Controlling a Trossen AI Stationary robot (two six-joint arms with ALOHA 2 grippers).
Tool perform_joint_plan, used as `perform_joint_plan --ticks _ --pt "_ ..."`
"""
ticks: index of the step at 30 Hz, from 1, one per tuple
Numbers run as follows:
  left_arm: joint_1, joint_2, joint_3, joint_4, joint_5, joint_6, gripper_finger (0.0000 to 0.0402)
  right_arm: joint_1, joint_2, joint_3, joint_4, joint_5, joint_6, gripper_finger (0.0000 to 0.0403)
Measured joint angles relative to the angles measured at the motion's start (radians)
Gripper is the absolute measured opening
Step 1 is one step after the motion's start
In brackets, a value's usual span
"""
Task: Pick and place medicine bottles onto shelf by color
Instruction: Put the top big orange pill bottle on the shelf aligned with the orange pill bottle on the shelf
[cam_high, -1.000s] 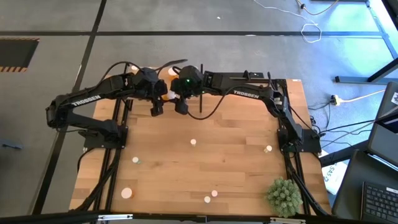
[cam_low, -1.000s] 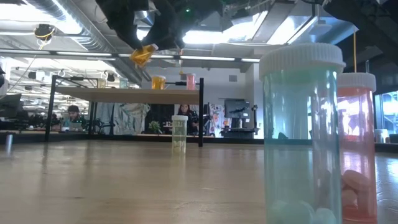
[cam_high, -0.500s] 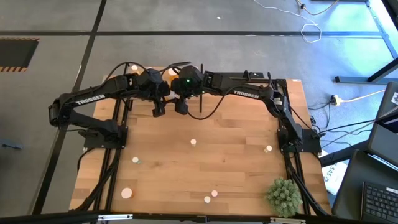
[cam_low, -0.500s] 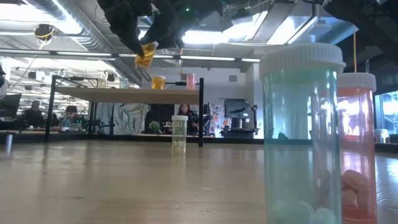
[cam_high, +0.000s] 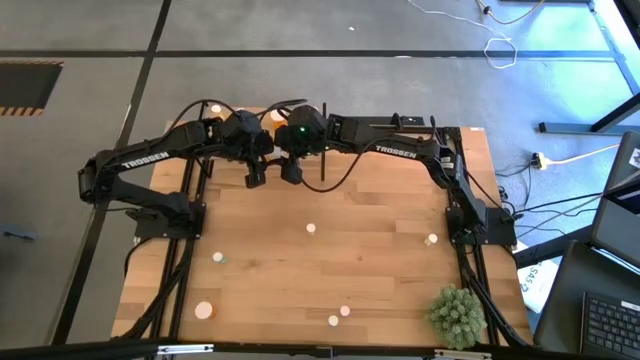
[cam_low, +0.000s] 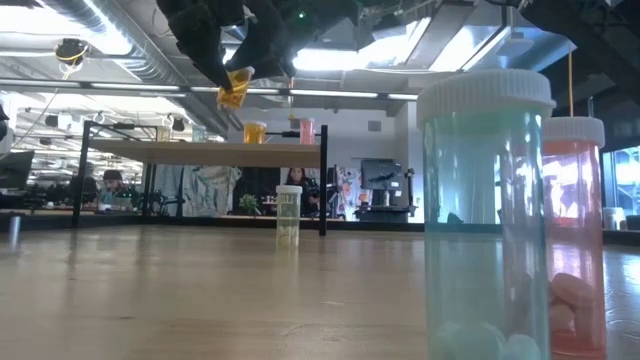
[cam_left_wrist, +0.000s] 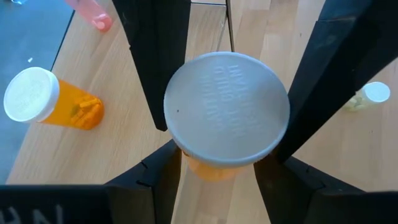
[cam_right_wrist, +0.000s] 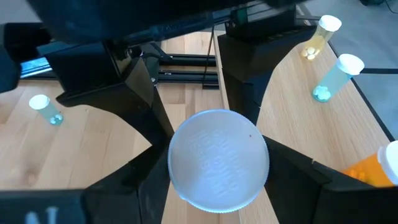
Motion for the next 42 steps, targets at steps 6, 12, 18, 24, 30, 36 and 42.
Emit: perform_joint_plan --ticks 6,12,18,24,30,36,42 --pt "0.000 0.000 0.000 0.001 0.000 0.000 0.0179 0.000 0.000 0.000 0.000 0.000 0.000 0.0223" --pt "0.000 0.000 0.000 0.001 0.000 0.000 0.0174 0.000 0.000 0.000 -0.001 0.000 0.000 0.0223" --pt "0.000 0.000 0.000 0.001 0.001 0.000 0.0174 0.000 0.000 0.000 -0.001 0.000 0.000 0.0223" --pt "0.000 0.000 0.000 0.001 0.001 -0.001 0.0174 0.000 0.000 0.000 -0.002 0.000 0.000 0.0223" --pt "0.000 0.000 0.000 0.002 0.001 -0.001 0.0174 -0.001 0.000 0.000 -0.002 0.000 -0.001 0.0223" --pt "0.000 0.000 0.000 0.002 0.001 -0.001 0.0174 -0.001 0.000 0.000 -0.002 0.006 0.007 0.0223" --pt "0.001 0.000 -0.001 0.006 -0.009 0.002 0.0174 0.002 0.000 0.002 -0.004 0.108 0.021 0.0223"
